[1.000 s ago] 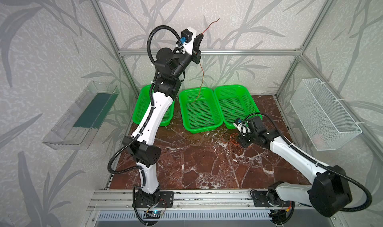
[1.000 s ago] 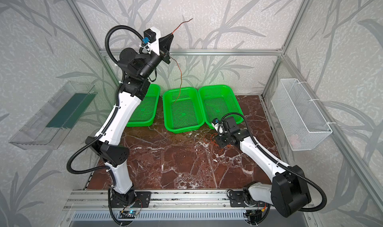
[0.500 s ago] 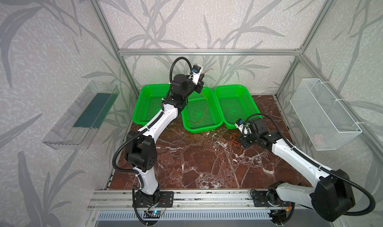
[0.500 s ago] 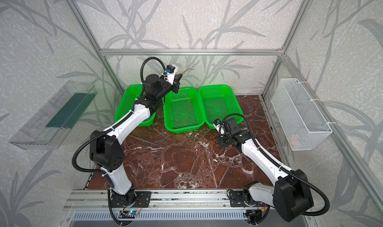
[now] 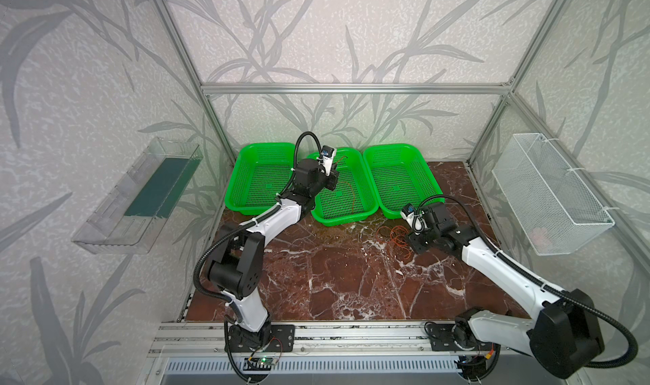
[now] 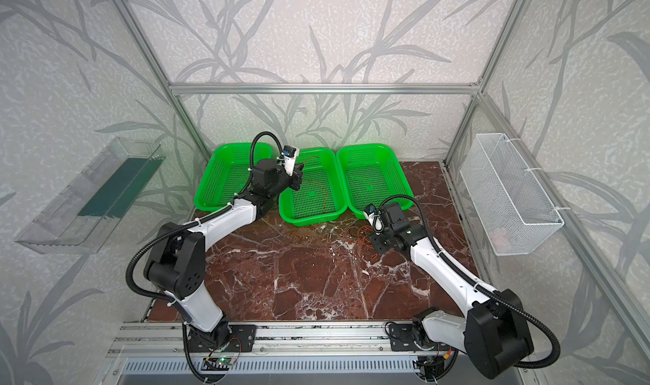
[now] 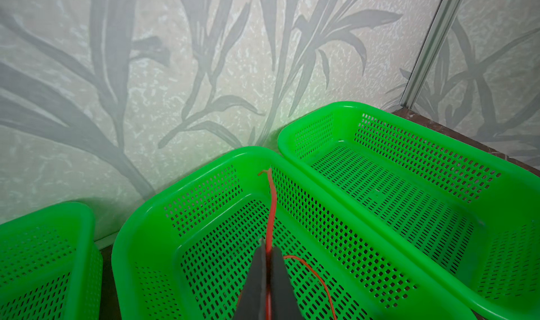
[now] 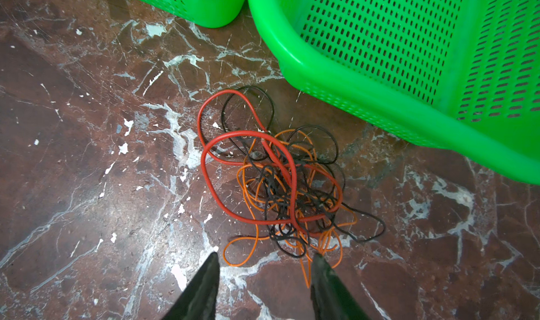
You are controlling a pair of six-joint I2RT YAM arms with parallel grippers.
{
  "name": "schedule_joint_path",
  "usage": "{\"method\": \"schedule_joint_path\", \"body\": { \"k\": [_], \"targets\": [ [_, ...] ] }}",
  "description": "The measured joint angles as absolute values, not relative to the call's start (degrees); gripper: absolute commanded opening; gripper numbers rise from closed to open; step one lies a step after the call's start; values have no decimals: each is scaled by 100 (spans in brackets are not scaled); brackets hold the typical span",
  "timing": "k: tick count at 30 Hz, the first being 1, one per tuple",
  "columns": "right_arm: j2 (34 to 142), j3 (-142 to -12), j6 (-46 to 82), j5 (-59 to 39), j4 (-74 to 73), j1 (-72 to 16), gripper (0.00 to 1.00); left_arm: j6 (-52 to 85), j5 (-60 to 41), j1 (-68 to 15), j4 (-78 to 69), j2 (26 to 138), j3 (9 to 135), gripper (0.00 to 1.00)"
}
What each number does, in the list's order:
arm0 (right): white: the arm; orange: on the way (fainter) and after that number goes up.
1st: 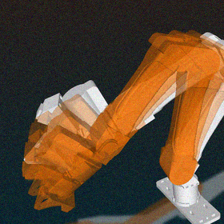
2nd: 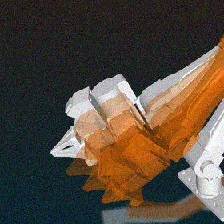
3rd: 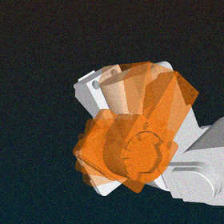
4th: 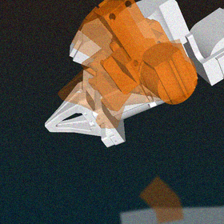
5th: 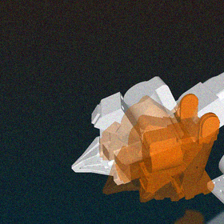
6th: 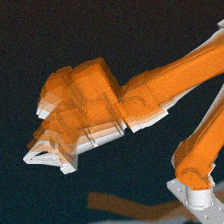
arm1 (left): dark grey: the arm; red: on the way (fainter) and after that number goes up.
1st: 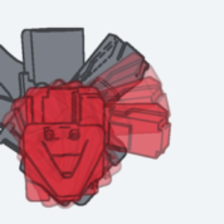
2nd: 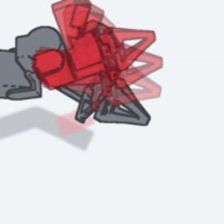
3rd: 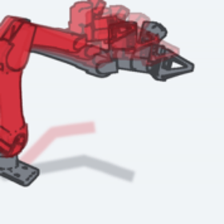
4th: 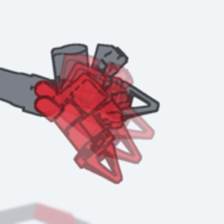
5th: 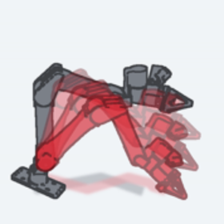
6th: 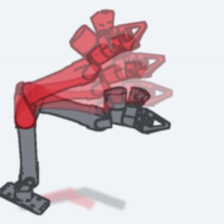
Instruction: Untangle the cables
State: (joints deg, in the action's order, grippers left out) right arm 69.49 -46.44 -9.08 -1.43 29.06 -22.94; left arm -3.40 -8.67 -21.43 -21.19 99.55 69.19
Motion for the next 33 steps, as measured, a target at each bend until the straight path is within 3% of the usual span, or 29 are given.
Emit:
{"method": "schedule_joint_path", "body": {
  "k": [7,11,16,25,33],
  "targets": [
    [6866,-4600,-836,-60,2908,-2294,51,-143,-701,-2143,-1940,10086,6895,2],
    [6853,-4600,-832,-45,2908,-2294,51,-67,-714,-2143,-1734,10145,6895,28],
    [6890,-4600,-808,-49,2904,-2294,52,1,-764,-2143,-1645,10145,6888,49],
    [7039,-4604,-615,-237,2902,-2294,53,-134,-934,-2143,-1452,9747,6626,56],
    [7266,-4744,-294,-204,2849,-2711,53,-676,-1319,-2303,-1321,8442,5894,56]
  ]
}}
